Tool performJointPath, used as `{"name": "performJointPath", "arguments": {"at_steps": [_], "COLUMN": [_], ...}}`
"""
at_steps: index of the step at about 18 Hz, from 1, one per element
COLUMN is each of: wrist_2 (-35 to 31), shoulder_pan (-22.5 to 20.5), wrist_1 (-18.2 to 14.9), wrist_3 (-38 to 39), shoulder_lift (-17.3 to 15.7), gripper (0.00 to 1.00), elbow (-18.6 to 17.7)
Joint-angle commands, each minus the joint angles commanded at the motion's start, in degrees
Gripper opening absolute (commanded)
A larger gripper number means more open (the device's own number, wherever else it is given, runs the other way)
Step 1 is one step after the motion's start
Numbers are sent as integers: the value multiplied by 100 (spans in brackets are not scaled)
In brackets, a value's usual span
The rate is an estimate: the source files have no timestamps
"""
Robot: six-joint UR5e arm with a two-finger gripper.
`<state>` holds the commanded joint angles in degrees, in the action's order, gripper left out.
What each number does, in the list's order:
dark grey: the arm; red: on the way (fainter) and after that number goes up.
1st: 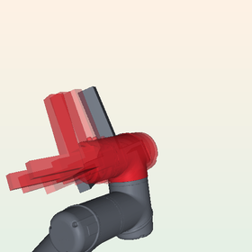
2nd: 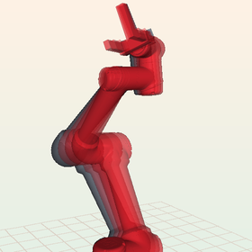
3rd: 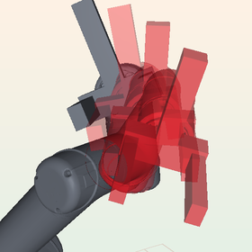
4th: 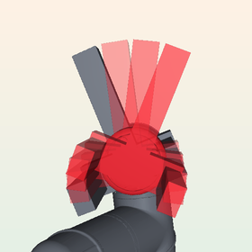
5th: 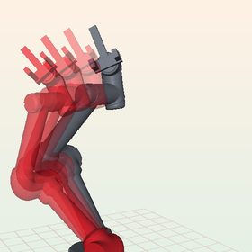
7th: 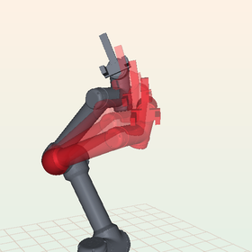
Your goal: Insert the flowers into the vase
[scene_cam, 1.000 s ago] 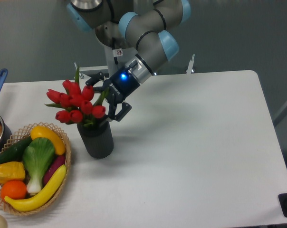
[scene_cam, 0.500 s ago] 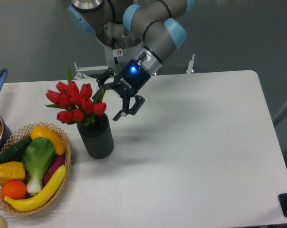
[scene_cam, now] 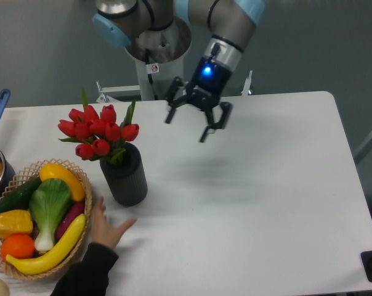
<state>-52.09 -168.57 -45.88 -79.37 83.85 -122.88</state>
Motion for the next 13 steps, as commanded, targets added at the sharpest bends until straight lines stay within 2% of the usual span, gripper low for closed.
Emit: {"name": "performJointPath", "arguments": {"at_steps": [3,6,9,11,13], "wrist_2": [-975,-1803,-2130,-2270,-2612], "shoulder_pan": [-150,-194,-177,-177,-168], "wrist_1": [0,0,0,0,0], "wrist_3": [-17,-35,-595,-1027,-1134], "shoulder_lift": [88,517,869,1028,1125], "gripper": [100,100,100,100,100], "elbow": [238,501,607,590,555]}}
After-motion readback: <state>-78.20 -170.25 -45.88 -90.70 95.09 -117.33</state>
